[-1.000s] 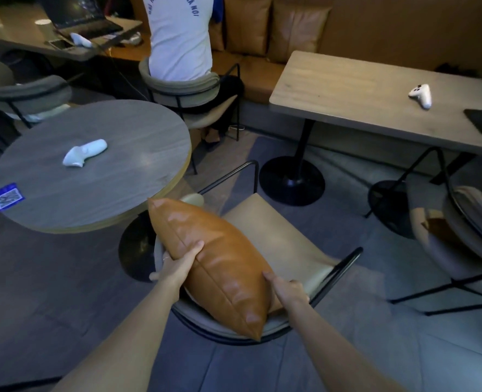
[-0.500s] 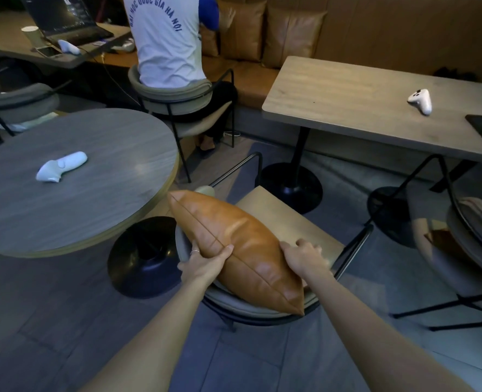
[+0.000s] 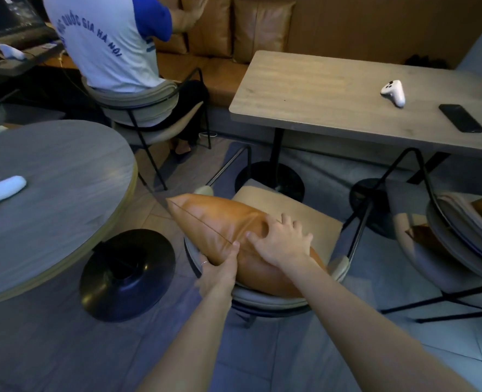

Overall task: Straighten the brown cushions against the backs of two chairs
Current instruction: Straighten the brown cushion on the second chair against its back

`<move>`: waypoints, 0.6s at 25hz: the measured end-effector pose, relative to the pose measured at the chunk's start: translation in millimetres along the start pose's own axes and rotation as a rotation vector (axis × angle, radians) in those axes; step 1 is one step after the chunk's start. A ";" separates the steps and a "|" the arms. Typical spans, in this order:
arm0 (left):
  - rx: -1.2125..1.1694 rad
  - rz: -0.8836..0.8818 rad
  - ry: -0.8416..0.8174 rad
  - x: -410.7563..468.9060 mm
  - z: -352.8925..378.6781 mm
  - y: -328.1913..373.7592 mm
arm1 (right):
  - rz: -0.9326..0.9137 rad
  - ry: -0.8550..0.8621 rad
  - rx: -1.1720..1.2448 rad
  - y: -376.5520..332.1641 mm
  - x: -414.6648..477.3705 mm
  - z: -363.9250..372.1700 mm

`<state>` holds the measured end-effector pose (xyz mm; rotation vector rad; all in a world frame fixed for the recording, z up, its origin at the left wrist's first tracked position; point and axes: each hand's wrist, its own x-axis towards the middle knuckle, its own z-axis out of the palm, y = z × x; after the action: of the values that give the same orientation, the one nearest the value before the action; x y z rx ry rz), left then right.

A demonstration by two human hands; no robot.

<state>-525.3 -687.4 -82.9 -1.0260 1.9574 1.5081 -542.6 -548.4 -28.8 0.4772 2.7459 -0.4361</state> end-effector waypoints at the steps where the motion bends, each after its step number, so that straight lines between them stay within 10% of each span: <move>1: -0.011 0.002 0.000 -2.0 12.3 3.3 | -0.010 0.028 -0.038 6.6 1.4 -1.4; 15: -0.147 0.087 -0.137 16.9 42.9 48.3 | 0.252 0.245 -0.067 109.7 -0.9 -24.0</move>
<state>-577.0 -645.4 -78.6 -0.8805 1.8402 1.7442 -507.4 -441.9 -33.2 0.8992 2.8655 -0.2345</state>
